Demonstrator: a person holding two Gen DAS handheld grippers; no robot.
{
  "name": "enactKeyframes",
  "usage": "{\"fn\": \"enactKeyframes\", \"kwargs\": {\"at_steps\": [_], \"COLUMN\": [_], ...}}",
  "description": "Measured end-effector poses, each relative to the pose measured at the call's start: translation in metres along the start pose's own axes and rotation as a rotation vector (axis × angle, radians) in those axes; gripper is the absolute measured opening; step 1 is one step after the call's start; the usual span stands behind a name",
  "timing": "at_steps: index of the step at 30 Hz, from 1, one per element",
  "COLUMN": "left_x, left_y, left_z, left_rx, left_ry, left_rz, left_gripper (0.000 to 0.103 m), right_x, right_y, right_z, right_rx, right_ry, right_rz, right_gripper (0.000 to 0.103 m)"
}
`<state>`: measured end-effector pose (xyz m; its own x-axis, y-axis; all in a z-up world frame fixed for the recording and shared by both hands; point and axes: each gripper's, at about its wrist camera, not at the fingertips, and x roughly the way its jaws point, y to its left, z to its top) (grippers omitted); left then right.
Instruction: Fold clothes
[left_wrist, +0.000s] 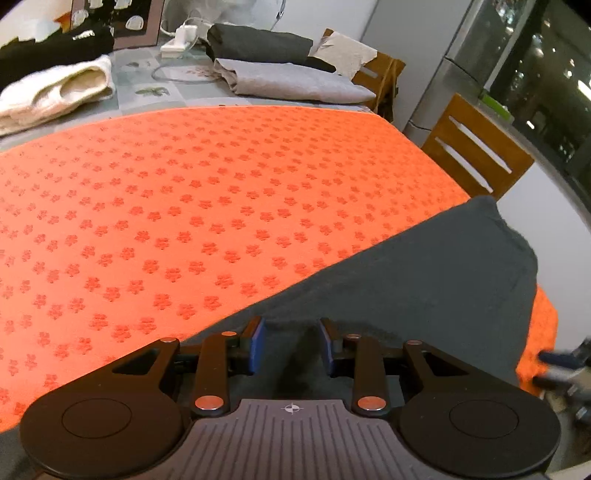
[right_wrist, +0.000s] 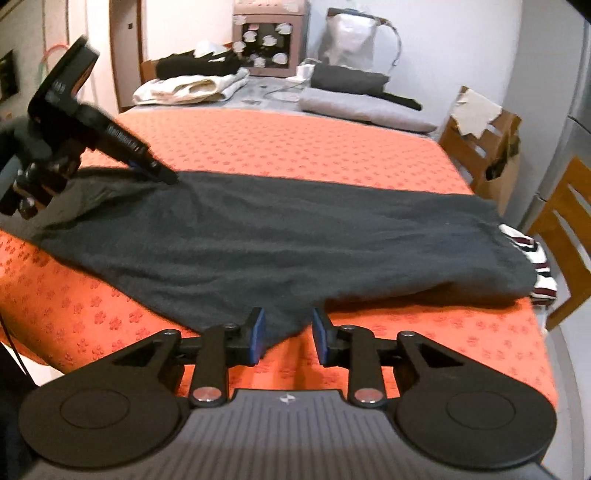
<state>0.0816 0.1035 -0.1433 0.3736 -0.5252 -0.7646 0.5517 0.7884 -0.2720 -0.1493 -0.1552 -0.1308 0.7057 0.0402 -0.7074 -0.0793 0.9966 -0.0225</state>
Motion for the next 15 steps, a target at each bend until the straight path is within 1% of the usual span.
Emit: {"fn": "enactKeyframes", "kwargs": {"at_steps": [2, 4, 7, 10, 15], "left_x": [-0.010, -0.026, -0.051, -0.074, -0.107], "left_y": [0.005, 0.010, 0.019, 0.033, 0.070], "left_z": [-0.005, -0.013, -0.027, -0.041, -0.065], "left_rx": [-0.010, -0.030, -0.069, -0.120, -0.290], "left_ry": [-0.002, -0.020, -0.054, -0.087, -0.143], "left_rz": [0.001, -0.007, 0.009, 0.063, 0.206], "left_gripper": [0.037, 0.041, 0.041, 0.041, 0.040], "right_x": [-0.008, -0.010, -0.004, 0.016, 0.056], "right_y": [-0.003, -0.003, 0.000, 0.010, 0.033], "right_z": [0.006, 0.017, 0.036, 0.059, 0.099], "right_rx": [0.008, 0.004, -0.017, -0.071, -0.182], "right_ry": [-0.012, -0.025, -0.041, -0.041, -0.037], "right_rz": [-0.003, 0.011, 0.051, 0.102, 0.213], "right_gripper": [0.034, 0.034, 0.034, 0.034, 0.034]}}
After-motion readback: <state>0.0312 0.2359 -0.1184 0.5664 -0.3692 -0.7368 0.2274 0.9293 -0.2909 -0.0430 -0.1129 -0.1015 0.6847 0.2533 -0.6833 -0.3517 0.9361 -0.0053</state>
